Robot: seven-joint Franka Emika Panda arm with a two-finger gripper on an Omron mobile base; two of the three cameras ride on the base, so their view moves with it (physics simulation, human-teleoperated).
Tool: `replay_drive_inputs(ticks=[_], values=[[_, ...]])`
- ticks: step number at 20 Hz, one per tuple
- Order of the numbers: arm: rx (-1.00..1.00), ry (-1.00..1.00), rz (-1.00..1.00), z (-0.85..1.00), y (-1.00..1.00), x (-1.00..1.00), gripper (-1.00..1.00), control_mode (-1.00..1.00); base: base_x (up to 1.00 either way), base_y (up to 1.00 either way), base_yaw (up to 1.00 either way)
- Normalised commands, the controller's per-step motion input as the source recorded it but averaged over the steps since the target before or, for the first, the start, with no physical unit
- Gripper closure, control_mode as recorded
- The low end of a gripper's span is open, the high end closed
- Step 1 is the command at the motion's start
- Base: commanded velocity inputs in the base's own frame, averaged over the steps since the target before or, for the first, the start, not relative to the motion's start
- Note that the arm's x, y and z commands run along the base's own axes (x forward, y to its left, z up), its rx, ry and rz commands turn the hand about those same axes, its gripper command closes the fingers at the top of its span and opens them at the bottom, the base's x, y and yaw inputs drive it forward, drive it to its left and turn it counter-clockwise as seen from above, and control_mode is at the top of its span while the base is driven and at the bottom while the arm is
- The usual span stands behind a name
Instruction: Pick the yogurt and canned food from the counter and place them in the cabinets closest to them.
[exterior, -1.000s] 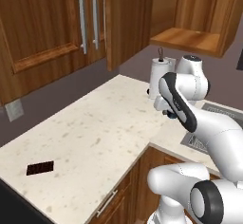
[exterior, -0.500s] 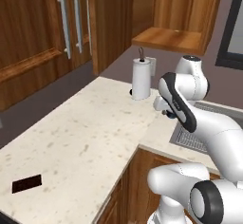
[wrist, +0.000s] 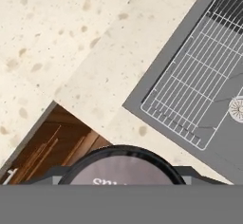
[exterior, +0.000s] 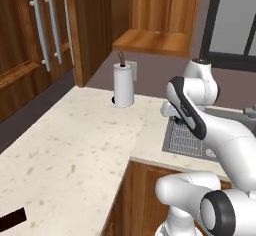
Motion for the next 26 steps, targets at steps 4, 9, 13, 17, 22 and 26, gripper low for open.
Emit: replay_drive_inputs(ticks=[4,9,13,17,22,26], values=[[0.0,0.0,0.0,0.0,0.0,0.0,1.0,1.0,0.0,-0.03,-0.38],[0.0,0.0,0.0,0.0,0.0,0.0,1.0,1.0,0.0,0.0,-0.37],[0.0,0.0,0.0,0.0,0.0,0.0,1.0,1.0,0.0,0.0,-0.34],[0.0,0.0,0.0,0.0,0.0,0.0,1.0,1.0,0.0,0.0,-0.32],[0.0,0.0,0.0,0.0,0.0,0.0,1.0,1.0,0.01,0.14,-0.24],[0.0,0.0,0.0,0.0,0.0,0.0,1.0,1.0,0.01,0.0,0.0]])
